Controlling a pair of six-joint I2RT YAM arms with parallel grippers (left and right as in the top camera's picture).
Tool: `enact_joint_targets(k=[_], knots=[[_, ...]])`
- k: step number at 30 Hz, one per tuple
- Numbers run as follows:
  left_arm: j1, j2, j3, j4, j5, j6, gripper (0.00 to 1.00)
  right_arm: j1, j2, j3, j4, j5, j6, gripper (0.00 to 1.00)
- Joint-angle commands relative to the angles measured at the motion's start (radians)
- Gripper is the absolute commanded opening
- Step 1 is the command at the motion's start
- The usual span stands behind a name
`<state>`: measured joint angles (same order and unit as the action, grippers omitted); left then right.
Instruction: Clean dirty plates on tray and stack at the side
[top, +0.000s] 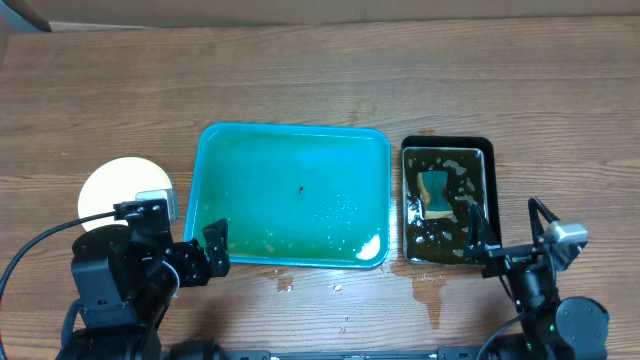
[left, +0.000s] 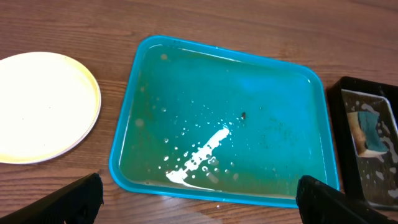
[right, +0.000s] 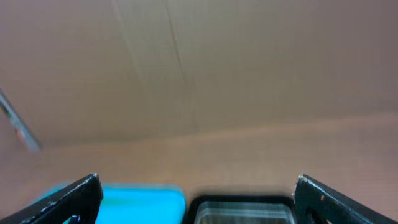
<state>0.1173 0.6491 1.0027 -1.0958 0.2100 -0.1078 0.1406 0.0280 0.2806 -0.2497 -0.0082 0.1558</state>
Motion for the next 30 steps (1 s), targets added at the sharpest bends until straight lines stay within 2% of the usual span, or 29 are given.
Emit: enact_joint_targets(k=[1,4,7,13,30], knots=[[-0.002,-0.002,-0.005,0.000,0.016,0.011,1.00,-0.021,-0.025,-0.105,0.139,0.007,-0.003,1.00],[-0.002,-0.002,-0.005,0.000,0.016,0.011,1.00,-0.035,-0.025,-0.203,0.309,0.007,-0.003,1.00],[-0.002,-0.002,-0.005,0.000,0.016,0.011,1.00,-0.040,-0.025,-0.277,0.386,0.008,-0.005,1.00],[-0.002,-0.002,-0.005,0.000,0.016,0.011,1.00,-0.046,-0.026,-0.272,0.174,-0.013,-0.033,1.00],[-0.002,-0.002,-0.005,0.000,0.016,0.011,1.00,-0.045,-0.025,-0.272,0.166,-0.012,-0.033,1.00]])
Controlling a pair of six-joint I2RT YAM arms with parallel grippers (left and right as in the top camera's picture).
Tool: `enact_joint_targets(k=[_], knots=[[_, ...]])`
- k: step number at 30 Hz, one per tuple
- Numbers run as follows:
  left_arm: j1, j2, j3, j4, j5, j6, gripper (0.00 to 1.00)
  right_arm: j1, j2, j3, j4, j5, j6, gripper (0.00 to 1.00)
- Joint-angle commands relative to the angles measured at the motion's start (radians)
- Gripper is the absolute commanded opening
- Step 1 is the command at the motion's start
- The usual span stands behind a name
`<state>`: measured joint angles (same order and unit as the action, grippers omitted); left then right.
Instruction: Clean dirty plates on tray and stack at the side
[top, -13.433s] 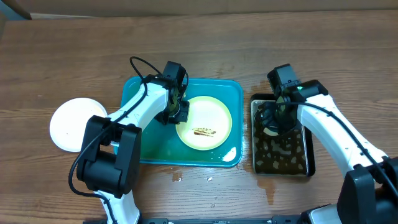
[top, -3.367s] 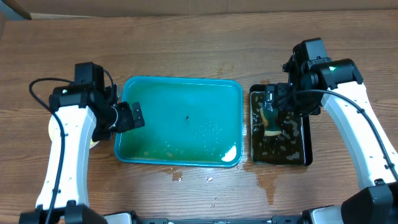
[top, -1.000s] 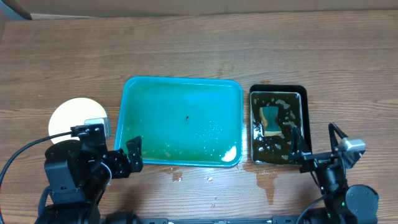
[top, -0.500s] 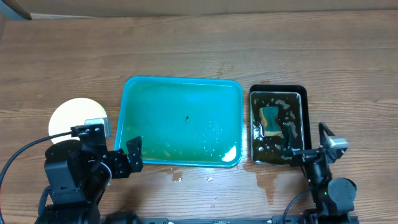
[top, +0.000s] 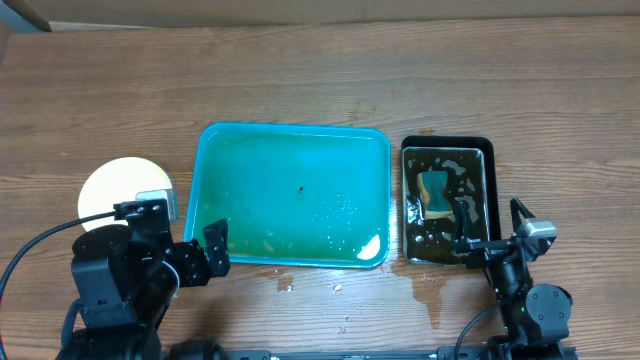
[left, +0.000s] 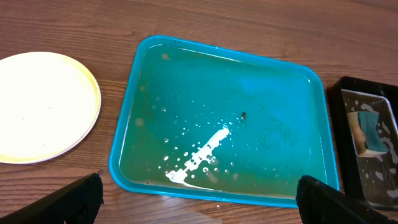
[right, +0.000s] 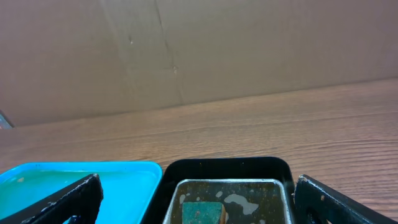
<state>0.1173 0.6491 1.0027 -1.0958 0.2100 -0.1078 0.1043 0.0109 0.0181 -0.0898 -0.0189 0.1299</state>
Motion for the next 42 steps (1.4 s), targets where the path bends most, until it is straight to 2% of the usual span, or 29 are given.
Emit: enact_joint_targets(k=[1,19,24,30,38,42], knots=[[-0.002,-0.002,-0.005,0.000,0.016,0.011,1.00,-0.009,-0.008,-0.010,0.006,-0.001,-0.007,1.00],[-0.002,-0.011,-0.005,0.000,0.016,0.011,1.00,-0.010,-0.008,-0.010,0.006,-0.001,-0.007,1.00],[-0.041,-0.062,-0.037,0.022,-0.057,0.019,1.00,-0.009,-0.008,-0.010,0.006,-0.001,-0.007,1.00],[-0.145,-0.264,-0.272,0.207,-0.132,0.018,1.00,-0.009,-0.008,-0.010,0.006,-0.001,-0.007,1.00],[-0.165,-0.541,-0.607,0.467,-0.129,-0.020,1.00,-0.010,-0.008,-0.010,0.006,-0.001,-0.007,1.00],[-0.165,-0.626,-0.744,0.657,-0.128,-0.029,1.00,-0.009,-0.008,-0.010,0.006,-0.001,-0.007,1.00]])
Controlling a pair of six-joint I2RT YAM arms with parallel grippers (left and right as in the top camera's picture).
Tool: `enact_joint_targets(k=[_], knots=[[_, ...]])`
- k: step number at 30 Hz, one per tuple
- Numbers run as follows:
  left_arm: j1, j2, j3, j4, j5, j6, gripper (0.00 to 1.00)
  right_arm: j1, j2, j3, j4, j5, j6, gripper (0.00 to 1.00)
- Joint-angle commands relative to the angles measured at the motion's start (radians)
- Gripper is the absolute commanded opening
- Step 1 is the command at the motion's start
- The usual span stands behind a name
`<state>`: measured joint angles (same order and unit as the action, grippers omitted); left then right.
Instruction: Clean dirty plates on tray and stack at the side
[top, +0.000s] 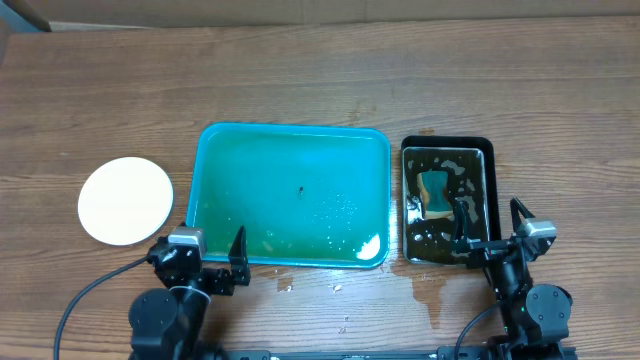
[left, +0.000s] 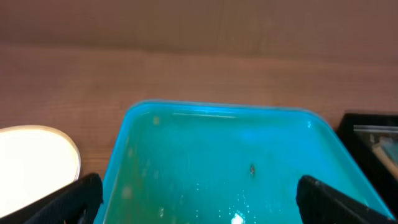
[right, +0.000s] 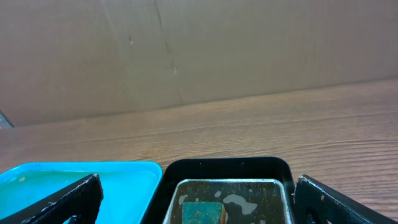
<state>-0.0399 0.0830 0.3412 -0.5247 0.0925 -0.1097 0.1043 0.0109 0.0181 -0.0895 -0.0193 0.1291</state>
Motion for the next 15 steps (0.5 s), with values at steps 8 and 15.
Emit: enact_joint_targets(k=[8,15], knots=[[-0.008,-0.079,-0.296,0.609,-0.015,0.006,1.00,-0.009,-0.008,-0.010,0.005,-0.001,-0.006,1.00],[-0.007,-0.079,-0.336,0.521,-0.018,0.024,1.00,-0.009,-0.008,-0.010,0.005,-0.001,-0.006,1.00]])
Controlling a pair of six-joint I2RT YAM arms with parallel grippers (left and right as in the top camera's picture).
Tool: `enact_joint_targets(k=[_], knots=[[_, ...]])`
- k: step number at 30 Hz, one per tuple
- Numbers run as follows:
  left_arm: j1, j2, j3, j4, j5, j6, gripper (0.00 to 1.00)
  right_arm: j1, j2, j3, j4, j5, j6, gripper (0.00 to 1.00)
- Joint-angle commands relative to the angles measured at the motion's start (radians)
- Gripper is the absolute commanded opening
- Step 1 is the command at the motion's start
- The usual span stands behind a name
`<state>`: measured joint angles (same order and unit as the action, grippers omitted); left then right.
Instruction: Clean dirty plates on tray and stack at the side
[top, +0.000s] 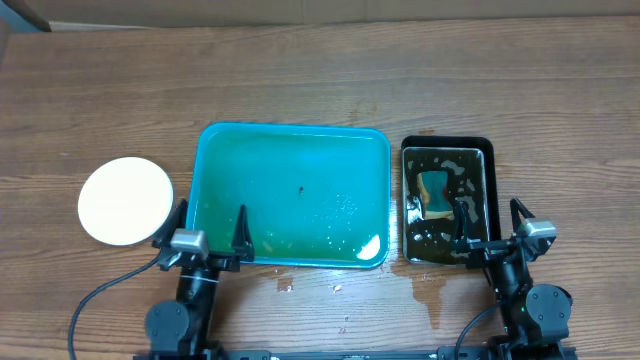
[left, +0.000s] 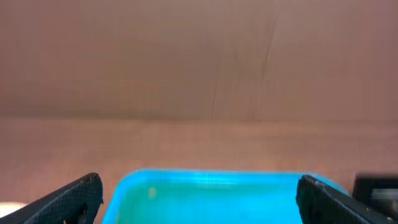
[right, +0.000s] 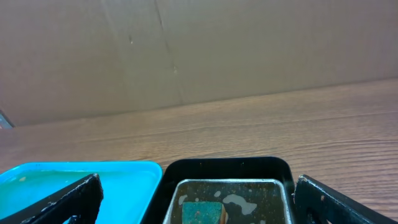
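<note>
A pale yellow plate (top: 126, 200) lies on the table left of the blue tray (top: 290, 140), whose wet floor holds no plate. My left gripper (top: 210, 228) stands open at the tray's front left corner, and its wrist view looks low over the tray (left: 217, 196) between its fingertips (left: 78, 198). At the front edge of the black tray (top: 447, 148) my right gripper (top: 492, 222) is open, with nothing between its fingers. A blue-green sponge (top: 434, 190) lies in the inner metal pan (right: 230, 186), also seen as sponge (right: 202, 213).
A cardboard wall (right: 199, 50) stands behind the far table edge. Water drops and a wet stain (top: 432, 285) lie on the wood in front of the two trays.
My left arm has drawn further back and lowered; its camera now looks level at the cardboard wall, with only the tray's far edge showing. The right arm has not moved.
My left arm stood over the plate's near edge, looking down at plate and tray, while the right arm was pulling back. The right arm then settled at the black tray's front. The left arm left the plate, and now it rests low at the blue tray's front.
</note>
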<state>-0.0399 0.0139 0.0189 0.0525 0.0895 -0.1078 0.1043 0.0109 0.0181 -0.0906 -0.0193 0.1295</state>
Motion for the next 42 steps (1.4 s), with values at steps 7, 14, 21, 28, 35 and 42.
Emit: enact_joint_targets(k=[7,14,21,28,35,42], knots=[[-0.007,-0.010,-0.014,-0.125,-0.019,0.023,1.00,-0.009,-0.008,-0.010,0.006,-0.001,-0.006,1.00],[-0.006,-0.009,-0.014,-0.125,-0.019,0.023,1.00,-0.009,-0.008,-0.010,0.006,-0.001,-0.006,1.00],[-0.006,-0.009,-0.014,-0.125,-0.019,0.023,1.00,-0.009,-0.008,-0.010,0.006,-0.001,-0.006,1.00],[-0.006,-0.009,-0.014,-0.125,-0.019,0.023,1.00,-0.009,-0.008,-0.010,0.006,-0.001,-0.006,1.00],[-0.006,-0.009,-0.014,-0.125,-0.019,0.023,1.00,-0.009,-0.008,-0.010,0.006,-0.001,-0.006,1.00],[-0.006,-0.005,-0.014,-0.125,-0.019,0.023,1.00,-0.009,-0.008,-0.010,0.006,-0.001,-0.006,1.00]])
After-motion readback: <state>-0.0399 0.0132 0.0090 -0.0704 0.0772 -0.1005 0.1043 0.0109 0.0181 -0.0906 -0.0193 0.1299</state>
